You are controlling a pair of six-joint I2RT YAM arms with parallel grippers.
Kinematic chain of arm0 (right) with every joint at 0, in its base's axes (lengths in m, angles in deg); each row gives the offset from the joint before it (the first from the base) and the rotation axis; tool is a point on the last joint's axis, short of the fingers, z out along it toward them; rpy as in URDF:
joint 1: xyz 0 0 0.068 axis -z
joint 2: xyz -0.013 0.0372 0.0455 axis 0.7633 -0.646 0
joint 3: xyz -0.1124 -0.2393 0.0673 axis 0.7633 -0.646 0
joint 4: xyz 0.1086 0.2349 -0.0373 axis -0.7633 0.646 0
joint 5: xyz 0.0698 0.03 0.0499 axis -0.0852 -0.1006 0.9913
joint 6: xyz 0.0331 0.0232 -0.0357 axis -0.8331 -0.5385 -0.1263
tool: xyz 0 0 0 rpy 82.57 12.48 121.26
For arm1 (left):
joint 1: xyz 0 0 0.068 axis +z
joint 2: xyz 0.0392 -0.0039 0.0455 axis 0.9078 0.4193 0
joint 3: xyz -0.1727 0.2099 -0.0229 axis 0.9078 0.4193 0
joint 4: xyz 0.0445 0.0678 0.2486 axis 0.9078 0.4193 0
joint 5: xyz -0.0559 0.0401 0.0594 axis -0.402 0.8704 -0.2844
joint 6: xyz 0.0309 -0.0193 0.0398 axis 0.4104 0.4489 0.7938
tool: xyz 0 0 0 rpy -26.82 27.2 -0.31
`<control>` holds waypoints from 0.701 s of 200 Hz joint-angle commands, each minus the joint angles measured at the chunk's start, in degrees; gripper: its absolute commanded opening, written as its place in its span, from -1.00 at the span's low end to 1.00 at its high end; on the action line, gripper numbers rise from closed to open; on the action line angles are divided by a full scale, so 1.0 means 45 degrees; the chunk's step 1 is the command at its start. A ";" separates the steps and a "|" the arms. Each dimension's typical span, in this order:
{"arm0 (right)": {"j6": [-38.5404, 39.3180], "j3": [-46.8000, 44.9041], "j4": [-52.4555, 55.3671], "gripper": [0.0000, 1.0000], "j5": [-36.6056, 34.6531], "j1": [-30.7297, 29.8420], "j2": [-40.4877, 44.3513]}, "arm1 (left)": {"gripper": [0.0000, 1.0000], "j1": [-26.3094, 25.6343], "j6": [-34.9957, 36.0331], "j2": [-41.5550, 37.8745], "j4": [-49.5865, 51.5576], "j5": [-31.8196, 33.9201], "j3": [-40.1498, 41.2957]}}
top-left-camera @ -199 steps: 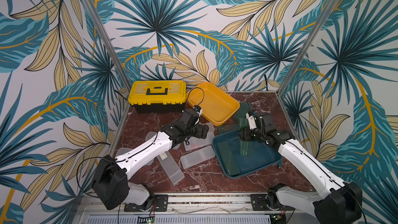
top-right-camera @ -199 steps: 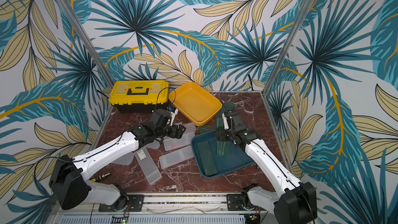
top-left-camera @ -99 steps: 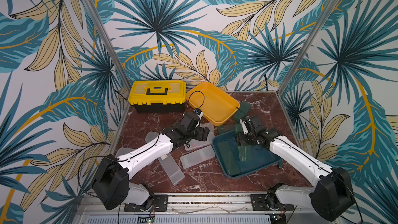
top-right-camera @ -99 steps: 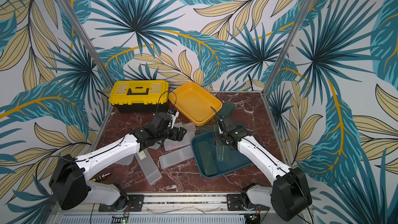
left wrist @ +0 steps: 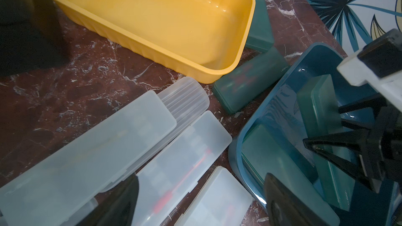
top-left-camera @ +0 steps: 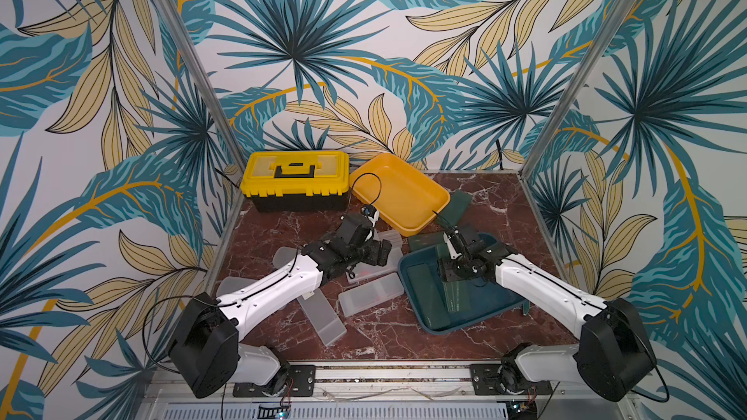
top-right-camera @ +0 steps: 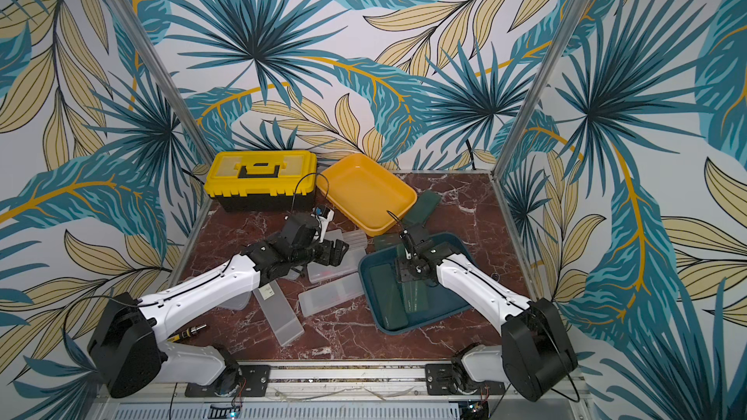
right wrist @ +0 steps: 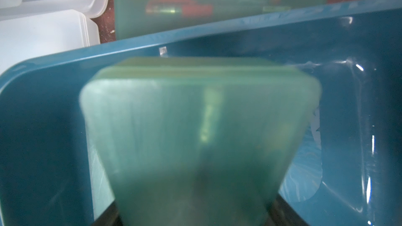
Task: Place the pencil cases by color into the storage box
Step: Place the pencil case at the storage box.
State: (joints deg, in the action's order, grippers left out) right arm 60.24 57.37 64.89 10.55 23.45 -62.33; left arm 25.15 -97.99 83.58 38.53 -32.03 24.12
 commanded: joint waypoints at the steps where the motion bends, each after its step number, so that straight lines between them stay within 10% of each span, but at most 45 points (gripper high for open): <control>1: -0.0106 -0.0373 0.0166 0.23 0.0010 -0.0065 -0.0035 | 0.81 -0.0027 0.0086 -0.0494 -0.0277 0.0181 0.0311; 140: 0.0019 -0.0030 0.0472 0.29 0.0437 -0.0195 -0.1153 | 0.82 -0.0044 0.0199 -0.0828 -0.0367 0.0668 0.0741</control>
State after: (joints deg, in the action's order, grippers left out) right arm 60.28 56.58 65.81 11.66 23.06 -66.38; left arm 25.15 -97.61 81.68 38.22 -29.99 25.86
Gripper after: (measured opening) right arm 0.720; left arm 0.906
